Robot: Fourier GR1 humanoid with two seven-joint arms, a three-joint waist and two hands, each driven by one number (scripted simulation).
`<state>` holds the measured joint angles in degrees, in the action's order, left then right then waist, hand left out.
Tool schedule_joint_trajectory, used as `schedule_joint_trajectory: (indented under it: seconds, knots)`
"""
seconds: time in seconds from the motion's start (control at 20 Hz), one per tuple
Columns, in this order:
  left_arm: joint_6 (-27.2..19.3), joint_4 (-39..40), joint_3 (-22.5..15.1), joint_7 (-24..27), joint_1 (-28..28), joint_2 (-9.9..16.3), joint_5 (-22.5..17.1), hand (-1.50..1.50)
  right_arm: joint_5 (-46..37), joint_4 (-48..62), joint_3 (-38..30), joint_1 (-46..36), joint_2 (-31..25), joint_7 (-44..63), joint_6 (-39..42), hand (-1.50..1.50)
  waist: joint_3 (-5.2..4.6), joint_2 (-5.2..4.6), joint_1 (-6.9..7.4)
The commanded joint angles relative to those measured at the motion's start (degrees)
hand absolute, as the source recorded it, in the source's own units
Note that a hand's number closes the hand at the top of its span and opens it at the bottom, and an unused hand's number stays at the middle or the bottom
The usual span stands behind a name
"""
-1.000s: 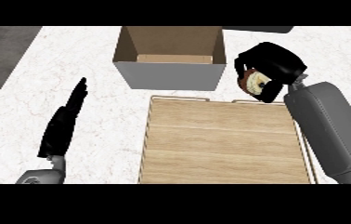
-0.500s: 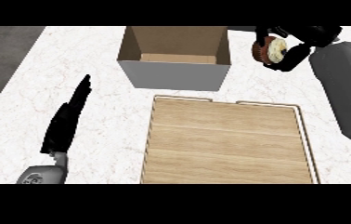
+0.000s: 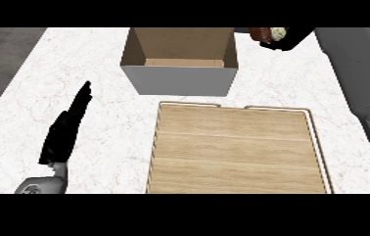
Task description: Pick the cupcake from the tray and place it in the cardboard box
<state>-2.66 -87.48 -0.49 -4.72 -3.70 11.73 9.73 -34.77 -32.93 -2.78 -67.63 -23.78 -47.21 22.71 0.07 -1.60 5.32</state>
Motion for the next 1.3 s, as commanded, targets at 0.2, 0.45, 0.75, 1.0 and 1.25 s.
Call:
schedule_joint_trajectory:
  seconds: [0.2, 0.45, 0.75, 1.0, 1.25]
  knots:
    - [-0.8, -1.2, 0.6, -1.7, 0.2, -0.1, 0.6, 0.0, 0.5, 9.0, 1.7, -8.9, 5.7, -3.4, 3.8, 1.5, -0.06, 0.53, -1.69]
    - [0.0, 0.2, 1.0, -0.4, 1.6, -0.2, -0.2, 0.0, 0.5, 12.4, 2.1, -16.0, 10.8, 2.6, 2.9, 1.5, -0.14, 0.6, -1.93]
    - [-1.9, 0.2, 0.0, -0.6, 0.7, -1.8, 1.7, 0.0, -2.6, 16.8, 4.7, -17.1, 17.8, 6.0, -1.9, 1.5, -0.14, 0.59, -2.24]
    - [-0.6, -1.5, 0.2, -0.5, 2.5, -1.0, 1.3, 0.0, -4.5, 19.2, 7.8, -16.9, 23.5, 9.3, -6.1, 1.5, -0.14, 0.71, -1.3]
    - [0.6, 0.2, 0.7, -0.5, -0.5, -0.4, 0.7, 0.0, -4.4, 23.8, 8.1, -16.0, 23.7, 12.3, -6.2, -1.5, -0.17, 0.26, -1.04]
